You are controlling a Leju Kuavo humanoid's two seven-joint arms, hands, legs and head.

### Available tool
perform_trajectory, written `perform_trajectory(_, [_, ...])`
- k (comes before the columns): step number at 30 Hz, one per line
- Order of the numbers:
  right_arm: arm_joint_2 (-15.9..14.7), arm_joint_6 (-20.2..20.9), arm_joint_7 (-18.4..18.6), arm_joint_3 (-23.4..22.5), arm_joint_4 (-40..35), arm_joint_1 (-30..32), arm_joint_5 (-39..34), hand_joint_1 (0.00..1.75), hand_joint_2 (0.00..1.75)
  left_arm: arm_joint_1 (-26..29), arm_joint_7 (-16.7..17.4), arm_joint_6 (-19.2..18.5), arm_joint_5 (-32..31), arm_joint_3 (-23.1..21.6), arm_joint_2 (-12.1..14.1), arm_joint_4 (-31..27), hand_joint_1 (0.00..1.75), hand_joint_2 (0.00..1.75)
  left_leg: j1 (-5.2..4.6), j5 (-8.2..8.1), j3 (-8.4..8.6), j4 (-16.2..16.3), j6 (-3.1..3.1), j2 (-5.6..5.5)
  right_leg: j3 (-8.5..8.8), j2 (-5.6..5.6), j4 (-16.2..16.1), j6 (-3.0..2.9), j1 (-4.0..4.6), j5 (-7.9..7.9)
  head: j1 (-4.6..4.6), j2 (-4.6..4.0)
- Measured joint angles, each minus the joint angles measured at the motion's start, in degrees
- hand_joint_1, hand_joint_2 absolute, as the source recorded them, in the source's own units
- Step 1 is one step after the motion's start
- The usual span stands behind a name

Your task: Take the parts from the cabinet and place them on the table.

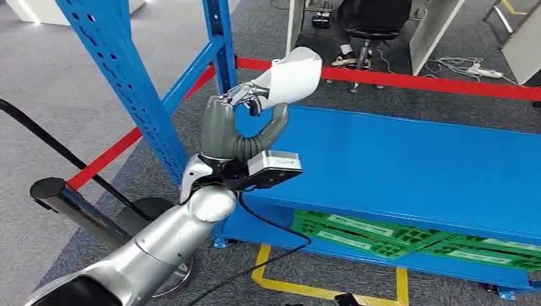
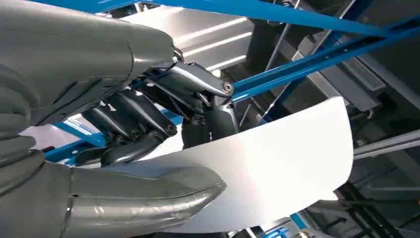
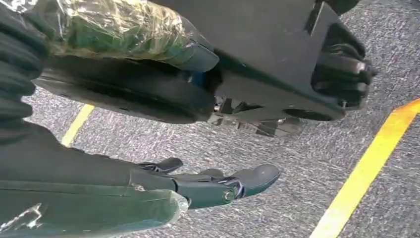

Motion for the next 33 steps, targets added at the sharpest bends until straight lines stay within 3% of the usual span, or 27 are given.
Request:
perform_trajectory(2, [0.0,0.0,0.0,0.0,0.0,-0.1,0.0,0.0,1.75,-0.1,0.0,0.0,0.0,-0.1,0.0,0.0,1.75,1.75,-0.01,0.13,0.01,0.2,-0.21,-0.02,6.14,-0.09,-11.5,-0.3,0.0,4.19,0.0,0.0])
perform_trajectory(3, [0.0,0.0,0.0,0.0,0.0,-0.3,0.0,0.0,1.75,-0.1,0.0,0.1,0.0,-0.1,0.0,0.0,1.75,1.75,-0.46,0.3,-0.27,0.3,-0.62,-0.04,7.08,-0.05,-12.7,-0.49,0.39,3.29,-0.04,0.0])
perform_trajectory(6, [0.0,0.0,0.0,0.0,0.0,0.0,0.0,0.0,1.75,-0.1,0.0,0.1,0.0,-0.3,0.0,0.0,1.75,1.75,-0.26,0.97,-0.49,0.2,-1.51,-0.04,6.71,0.18,-12.6,-1.25,0.52,4.04,-0.11,0.0])
perform_trajectory(7, [0.0,0.0,0.0,0.0,0.0,0.0,0.0,0.0,1.75,-0.1,0.0,0.1,0.0,-0.3,0.0,0.0,1.75,1.75,-0.35,1.1,-0.52,0.2,-1.72,-0.08,6.66,0.17,-12.8,-1.74,0.29,4.44,-0.09,0.0])
perform_trajectory(8, [0.0,0.0,0.0,0.0,0.0,-0.1,0.0,0.0,1.75,-0.1,0.0,0.2,0.0,-0.3,0.0,0.0,1.75,1.75,-0.29,0.22,-0.79,0.7,-1.98,-0.11,6.61,-0.13,-13.1,-2.22,-0.06,4.95,-0.02,0.0])
perform_trajectory(9, [0.0,0.1,0.0,0.0,0.0,-0.2,0.0,0.0,1.75,-0.2,0.0,0.2,0.0,-0.3,0.0,0.0,1.75,1.75,-0.25,-1.88,-1.5,2.5,-2.44,-0.04,6.32,-0.13,-13.1,-2.56,-0.07,5.17,-0.61,0.0])
perform_trajectory(11, [0.0,0.1,0.0,0.0,0.0,-0.2,0.0,0.0,1.75,-0.2,0.0,0.2,0.0,-0.4,0.1,0.0,1.75,1.75,0.23,-7.01,-4.11,10.2,-3.09,-0.03,5.73,-0.27,-13.1,-2.9,-0.04,5.58,-0.68,0.0])
perform_trajectory(12, [0.0,0.1,0.0,0.0,0.0,-0.1,0.0,0.0,1.75,-0.1,0.0,0.2,0.0,-0.5,0.3,0.0,1.75,1.75,0.31,-8.91,-5.42,14.2,-3.3,-0.03,5.33,-0.35,-13.0,-2.88,-0.03,5.83,-0.74,0.0])
perform_trajectory(13, [0.0,0.1,0.0,0.0,0.0,-0.1,0.0,0.0,1.75,-0.1,0.0,0.2,0.0,-0.5,0.4,0.0,1.75,1.75,0.36,-9.56,-5.9,16.3,-3.37,-0.03,4.9,-0.37,-12.9,-2.85,-0.02,6.08,-0.74,0.0])
perform_trajectory(14, [0.0,0.1,0.0,0.0,0.0,-0.1,0.0,0.0,1.75,0.0,0.0,0.2,0.0,-0.5,0.5,0.0,1.75,1.75,0.4,-8.89,-5.14,15.8,-3.33,-0.03,4.49,-0.38,-12.9,-2.81,-0.02,6.32,-0.77,0.0])
perform_trajectory(15, [0.0,0.1,0.0,0.0,0.0,-0.1,0.0,0.0,1.75,0.0,0.0,0.2,0.0,-0.5,0.5,0.0,1.75,1.75,0.39,-7.29,-3.44,13.2,-3.17,-0.03,4.17,-0.37,-12.8,-2.7,-0.01,6.55,-0.74,0.0])
perform_trajectory(17, [0.0,0.1,0.0,0.0,0.0,-0.2,0.0,0.0,1.75,-0.1,0.0,0.2,0.0,-0.5,0.4,0.0,1.75,1.75,0.29,-3.41,2.49,3.8,-2.5,-0.03,3.87,-0.31,-12.8,-2.33,0.03,6.95,-0.74,0.0])
perform_trajectory(18, [0.0,0.1,0.0,0.0,0.0,-0.1,0.0,0.0,1.75,-0.2,0.0,0.2,0.0,-0.6,0.3,-0.1,1.75,1.75,0.1,-3.94,4.27,0.5,-2.03,-0.05,3.73,-0.32,-12.8,-2.04,0.13,7.14,-0.72,0.0])
perform_trajectory(22, [0.0,0.1,0.0,0.0,0.0,-0.2,0.0,0.0,1.75,-0.2,-0.1,0.2,0.0,-0.6,0.2,-0.1,1.75,1.75,-0.32,-3.23,3.85,-0.2,-0.97,-0.12,3.15,-0.41,-13.0,-0.49,0.01,8.3,-0.68,0.0])
perform_trajectory(23, [0.0,0.1,0.0,0.0,0.0,-0.2,0.0,0.0,1.75,-0.3,-0.1,0.2,0.0,-0.6,0.2,0.0,1.75,1.75,0.24,-2.37,3.83,-1.0,-0.39,0.02,2.79,-0.36,-12.5,-0.21,-0.08,7.81,-0.7,0.0])
perform_trajectory(24, [0.0,0.1,0.0,0.0,0.0,-0.2,0.0,0.0,1.75,-0.3,-0.1,0.2,0.0,-0.7,0.0,0.0,1.75,1.75,0.17,-2.06,3.51,-1.0,-0.09,0.12,1.93,-0.37,-11.3,0.01,-0.05,6.04,-0.55,0.0])
perform_trajectory(25, [0.0,0.1,0.0,0.0,0.0,-0.1,0.0,0.0,1.75,-0.3,-0.1,0.2,0.0,-0.6,-0.1,-0.1,1.75,1.75,0.16,-1.77,3.06,-0.9,0.27,0.15,0.78,-0.32,-8.1,0.22,-0.05,3.32,-0.3,0.0])
perform_trajectory(27, [0.0,0.1,0.0,0.0,0.0,-0.2,0.0,0.0,1.75,-0.2,-0.1,0.2,0.0,-0.6,-0.1,0.0,1.75,1.75,-0.03,-0.96,1.84,-0.9,0.51,0.19,-2.63,-0.35,1.8,0.6,-0.12,-2.09,-0.35,0.0])
perform_trajectory(28, [0.0,0.1,0.0,0.0,0.0,-0.1,0.0,0.0,1.75,-0.1,-0.1,0.2,0.0,-0.6,-0.1,0.0,1.75,1.75,-0.07,-0.58,1.27,-0.9,0.47,0.19,-3.37,-0.35,4.6,0.76,-0.12,-3.14,-0.22,0.0])
perform_trajectory(29, [-0.1,0.1,0.0,0.0,0.0,-0.1,0.0,0.0,1.75,0.1,-0.1,0.2,0.0,-0.6,0.0,0.0,1.75,1.75,-0.08,-0.18,0.74,-0.9,0.41,0.19,-2.78,-0.35,4.8,0.78,-0.12,-2.8,-0.31,0.0])
perform_trajectory(30, [-0.1,0.1,0.0,0.0,0.0,-0.2,0.0,0.0,1.75,0.2,-0.1,0.2,0.0,-0.6,0.0,0.0,1.75,1.75,-0.08,0.17,0.32,-0.8,0.31,0.18,-0.94,-0.35,2.5,0.8,-0.12,-1.39,-0.22,0.0])
perform_trajectory(31, [-0.1,0.2,0.0,0.0,0.0,-0.2,0.0,0.0,1.75,0.2,-0.1,0.2,0.0,-0.6,0.0,0.0,1.75,1.75,-0.06,0.49,0.01,-0.8,0.16,0.17,2.04,-0.37,-1.9,0.75,-0.16,0.5,-0.28,0.0])
perform_trajectory(32, [-0.1,0.2,0.0,0.0,0.0,-0.3,0.0,0.0,1.75,0.2,-0.1,0.2,0.0,-0.6,0.0,0.0,1.75,1.75,-0.04,0.75,-0.19,-0.8,-0.08,0.14,6.17,-0.39,-8.2,0.68,-0.22,2.43,-0.24,0.0])
perform_trajectory(33, [-0.1,0.2,0.0,0.0,0.0,-0.4,0.0,0.0,1.75,0.2,-0.1,0.2,0.0,-0.6,0.0,-0.1,1.75,1.75,-0.1,0.97,-0.3,-0.7,-0.38,0.14,8.93,-0.38,-12.9,0.56,-0.26,2.15,-0.24,0.0])
